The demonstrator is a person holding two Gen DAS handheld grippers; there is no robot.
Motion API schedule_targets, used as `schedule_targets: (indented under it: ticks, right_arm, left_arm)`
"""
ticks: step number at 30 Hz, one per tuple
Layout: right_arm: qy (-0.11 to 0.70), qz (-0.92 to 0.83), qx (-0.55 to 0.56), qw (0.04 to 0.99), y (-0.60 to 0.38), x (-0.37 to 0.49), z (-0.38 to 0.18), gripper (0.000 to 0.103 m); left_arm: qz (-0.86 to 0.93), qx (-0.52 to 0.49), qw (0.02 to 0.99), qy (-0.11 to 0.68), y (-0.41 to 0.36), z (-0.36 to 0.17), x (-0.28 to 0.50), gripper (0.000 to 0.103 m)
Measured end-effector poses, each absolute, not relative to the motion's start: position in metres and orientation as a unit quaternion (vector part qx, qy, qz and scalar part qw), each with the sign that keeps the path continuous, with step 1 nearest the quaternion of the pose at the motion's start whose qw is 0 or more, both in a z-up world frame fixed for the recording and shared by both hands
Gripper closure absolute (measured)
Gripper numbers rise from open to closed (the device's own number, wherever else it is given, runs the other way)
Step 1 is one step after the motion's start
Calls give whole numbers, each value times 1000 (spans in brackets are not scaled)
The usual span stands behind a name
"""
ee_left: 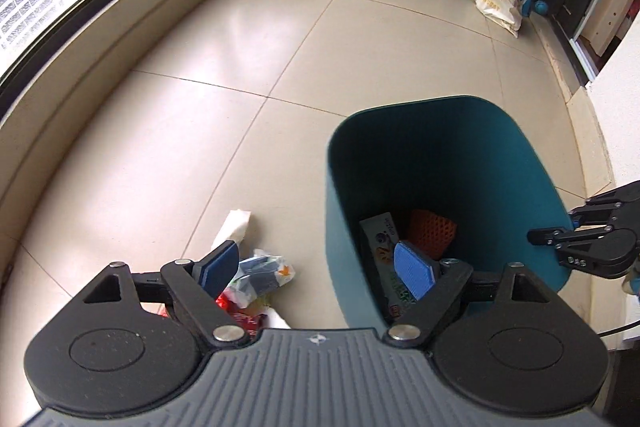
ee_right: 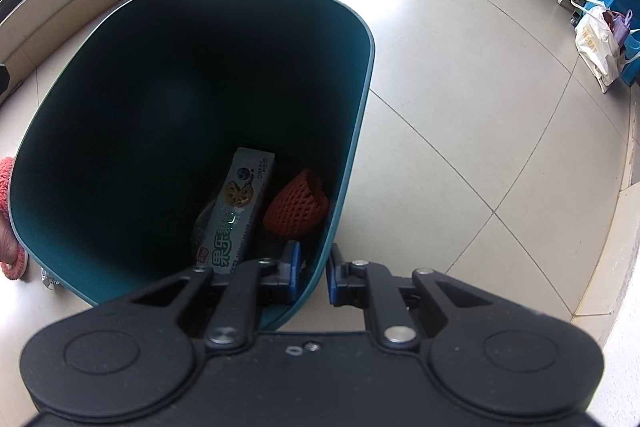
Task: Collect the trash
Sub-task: 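Lower the left tool to the white-and-green plastic wrapper and grasp it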
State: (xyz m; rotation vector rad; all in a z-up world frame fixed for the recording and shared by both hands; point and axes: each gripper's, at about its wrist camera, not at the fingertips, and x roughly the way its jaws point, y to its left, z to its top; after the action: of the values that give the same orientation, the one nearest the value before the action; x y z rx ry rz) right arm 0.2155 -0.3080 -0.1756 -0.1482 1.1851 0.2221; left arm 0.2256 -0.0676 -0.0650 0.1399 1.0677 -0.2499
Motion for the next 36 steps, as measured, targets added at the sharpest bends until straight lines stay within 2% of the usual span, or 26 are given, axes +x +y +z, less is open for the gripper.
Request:
schedule_targets:
  ticks: [13,26,33,34,36]
  right_arm:
    - [560,104,-80,818,-305,215,-177,90]
    - [562,106,-83,816,-302,217,-181,90]
    - [570,108,-84,810,-303,221,-183,90]
    - [571,107,-84,810,-303,222,-184,90]
    - [573,107,-86,808,-302,223,-185,90]
  left_arm:
    - [-84,2,811,578,5,-165,265,18]
    - [-67,70,778,621,-5,-294,305,18]
    - [-37,92,772,628,-4,-339,323,19]
    - [-32,95,773,627,-3,-341,323,20]
    - [-27,93,774,626,-2,-344,324,39]
